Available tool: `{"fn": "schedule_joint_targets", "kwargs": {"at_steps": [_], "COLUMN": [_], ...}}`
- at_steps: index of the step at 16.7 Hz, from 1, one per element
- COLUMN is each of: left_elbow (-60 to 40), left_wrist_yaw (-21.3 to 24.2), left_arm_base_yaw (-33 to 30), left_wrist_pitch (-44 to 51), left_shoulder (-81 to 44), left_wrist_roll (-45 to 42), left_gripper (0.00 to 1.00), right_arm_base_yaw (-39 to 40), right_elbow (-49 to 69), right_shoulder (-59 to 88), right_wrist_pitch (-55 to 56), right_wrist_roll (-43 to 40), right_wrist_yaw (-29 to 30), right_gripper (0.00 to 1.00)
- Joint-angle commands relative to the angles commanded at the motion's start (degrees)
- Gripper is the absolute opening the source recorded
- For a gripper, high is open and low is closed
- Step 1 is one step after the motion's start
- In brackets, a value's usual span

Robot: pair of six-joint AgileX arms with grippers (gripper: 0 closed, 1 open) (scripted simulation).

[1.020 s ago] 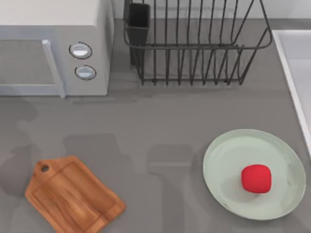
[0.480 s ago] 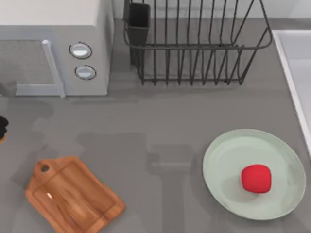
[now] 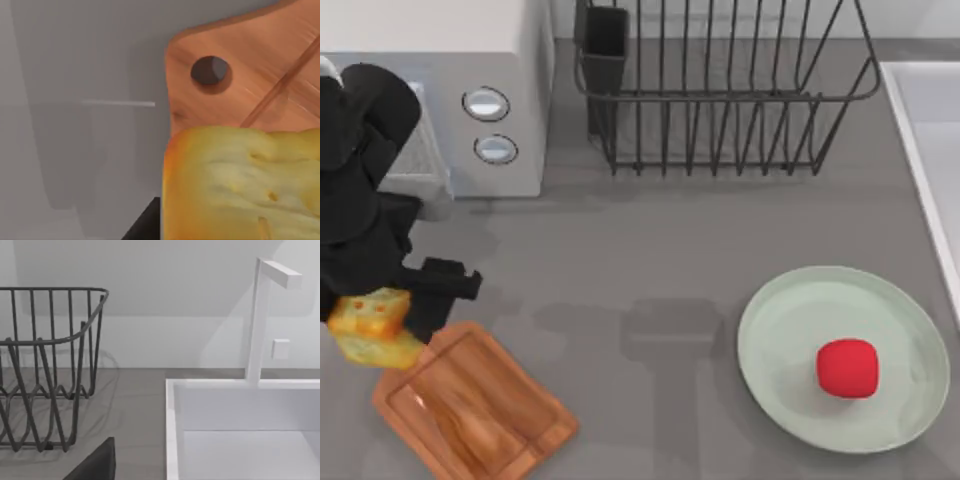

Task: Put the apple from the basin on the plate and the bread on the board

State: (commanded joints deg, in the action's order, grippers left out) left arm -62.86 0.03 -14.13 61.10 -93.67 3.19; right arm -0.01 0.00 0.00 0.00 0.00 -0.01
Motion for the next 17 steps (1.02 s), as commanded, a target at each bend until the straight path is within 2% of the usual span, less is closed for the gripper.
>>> {"fn": "schedule_joint_targets", "kwargs": {"at_steps": [3, 6, 17], "left_elbow": [2.8, 4.7, 7.1], "left_wrist_yaw": [0.0, -0.1, -0.2], "left_arm_base_yaw": [-6.2, -10.2, -11.0], "left_wrist_pitch": [-1.5, -2.8, -6.3], "left_shoulder": [1.9, 3.5, 2.7], "left_wrist_roll": [12.5, 19.5, 20.9], "left_gripper": [0.0, 0.0, 0.0], "right_arm_base_yaw": [0.0, 0.0, 0.0], "right_elbow": [0.0, 0.0, 0.0], "right_shoulder": [0.0, 0.0, 0.0], "right_wrist_pitch": [0.0, 0.0, 0.0], "right_wrist_roll": [0.0, 0.0, 0.0], "right_wrist_yaw": [0.0, 0.0, 0.0], "right_gripper": [1.0, 1.0, 1.0]}}
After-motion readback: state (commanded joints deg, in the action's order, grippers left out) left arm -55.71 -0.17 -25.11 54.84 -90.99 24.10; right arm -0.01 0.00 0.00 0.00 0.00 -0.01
